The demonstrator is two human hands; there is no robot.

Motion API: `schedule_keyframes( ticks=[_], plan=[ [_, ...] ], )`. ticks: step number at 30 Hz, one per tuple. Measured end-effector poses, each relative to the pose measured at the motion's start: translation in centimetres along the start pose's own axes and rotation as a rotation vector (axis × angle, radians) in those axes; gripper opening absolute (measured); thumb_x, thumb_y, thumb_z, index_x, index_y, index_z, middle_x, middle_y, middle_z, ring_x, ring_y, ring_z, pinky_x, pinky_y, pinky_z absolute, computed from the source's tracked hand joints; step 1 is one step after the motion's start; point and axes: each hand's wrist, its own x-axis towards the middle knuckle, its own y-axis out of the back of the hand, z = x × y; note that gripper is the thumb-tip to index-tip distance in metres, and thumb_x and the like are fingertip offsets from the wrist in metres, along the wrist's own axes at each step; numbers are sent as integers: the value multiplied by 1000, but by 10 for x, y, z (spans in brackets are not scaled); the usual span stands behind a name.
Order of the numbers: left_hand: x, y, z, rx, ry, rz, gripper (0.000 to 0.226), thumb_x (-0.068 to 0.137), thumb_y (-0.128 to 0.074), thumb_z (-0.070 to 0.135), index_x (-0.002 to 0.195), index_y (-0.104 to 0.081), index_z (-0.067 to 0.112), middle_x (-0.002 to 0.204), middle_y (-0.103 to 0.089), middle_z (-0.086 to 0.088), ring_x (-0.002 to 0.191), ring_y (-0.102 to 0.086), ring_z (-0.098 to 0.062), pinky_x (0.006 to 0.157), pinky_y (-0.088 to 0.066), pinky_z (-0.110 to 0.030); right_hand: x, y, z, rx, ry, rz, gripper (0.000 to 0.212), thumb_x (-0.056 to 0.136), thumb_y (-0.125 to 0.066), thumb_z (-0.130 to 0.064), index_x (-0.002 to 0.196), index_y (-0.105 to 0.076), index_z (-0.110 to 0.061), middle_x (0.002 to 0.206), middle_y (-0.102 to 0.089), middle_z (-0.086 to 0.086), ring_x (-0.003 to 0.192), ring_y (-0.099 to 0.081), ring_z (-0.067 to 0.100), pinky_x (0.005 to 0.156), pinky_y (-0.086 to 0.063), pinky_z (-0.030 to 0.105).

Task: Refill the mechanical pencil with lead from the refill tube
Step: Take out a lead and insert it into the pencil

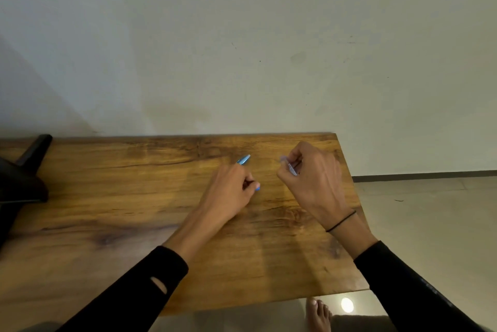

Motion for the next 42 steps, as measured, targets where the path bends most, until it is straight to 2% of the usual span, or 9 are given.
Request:
schedule_keyframes(
  ticks=[4, 7, 9, 12, 15, 18, 26, 31, 42],
  plan=[
    [6, -2, -7, -150, 96, -11, 30, 106, -70, 28, 82, -82, 14, 72, -80, -1, 69, -79, -17, 77, -68, -39, -1, 2, -3, 4, 30, -22, 15, 87, -75, -23, 82, -61, -20, 74, -71, -10, 60, -65, 14, 52, -53, 32],
    [7, 5, -5, -969, 273, 1, 43, 112, -55, 39, 105, -82, 6, 93, -83, -9, 90, -80, -22, 87, -69, -36, 2, 10, -9, 124, 65, -64, 11, 88, -74, -25, 86, -64, -19, 78, -70, -8, 67, -66, 13, 58, -59, 41],
    [5, 13, 0, -1600, 366, -82, 76, 111, -35, 62, 129, -73, -1, 123, -80, -22, 114, -77, -29, 102, -64, -42, 3, 19, -20, 234, 106, -60, 13, 87, -69, -33, 87, -66, -20, 81, -70, -9, 72, -66, 10, 62, -59, 34],
    [0, 27, 7, -2011, 340, -103, 104, 101, -17, 82, 150, -59, 0, 149, -66, -27, 143, -62, -37, 115, -52, -47, 3, 34, -43, 309, 238, -60, 9, 86, -66, -37, 90, -61, -29, 85, -67, -12, 78, -62, 7, 66, -51, 16],
    [-7, 37, 24, -2166, 247, -46, 116, 94, -13, 91, 156, -51, 2, 155, -61, -28, 153, -51, -38, 123, -40, -46, 6, 48, -64, 289, 308, -66, 14, 86, -75, -27, 91, -62, -31, 85, -66, -13, 81, -60, 5, 69, -45, 12],
    [-11, 47, 44, -2292, 142, 37, 121, 90, -16, 95, 159, -48, 1, 157, -59, -28, 155, -48, -39, 134, -25, -50, 4, 60, -88, 279, 271, -28, 18, 85, -84, -25, 85, -66, -22, 80, -67, -8, 74, -62, 9, 64, -49, 19],
    [-8, 70, 52, -2479, -180, 27, 130, 88, -24, 98, 164, -33, -7, 169, -40, -31, 163, -31, -41, 136, -17, -51, -11, 70, -141, 161, 279, -38, 17, 82, -84, -14, 81, -67, -17, 74, -64, -4, 70, -61, 16, 59, -55, 40],
    [-7, 72, 48, -2426, -229, 51, 129, 88, -27, 97, 166, -30, -7, 172, -35, -30, 165, -28, -40, 138, -12, -50, -13, 76, -148, 143, 266, -7, 17, 82, -83, -16, 80, -66, -18, 74, -63, -4, 70, -61, 19, 58, -55, 43],
    [1, 77, 36, -2436, -190, 181, 125, 92, -27, 93, 162, -35, -10, 167, -43, -31, 160, -37, -41, 135, -22, -52, -17, 72, -149, 63, 252, -56, 21, 79, -85, -8, 80, -67, -19, 73, -62, -4, 69, -59, 19, 57, -50, 35]
  ],
)
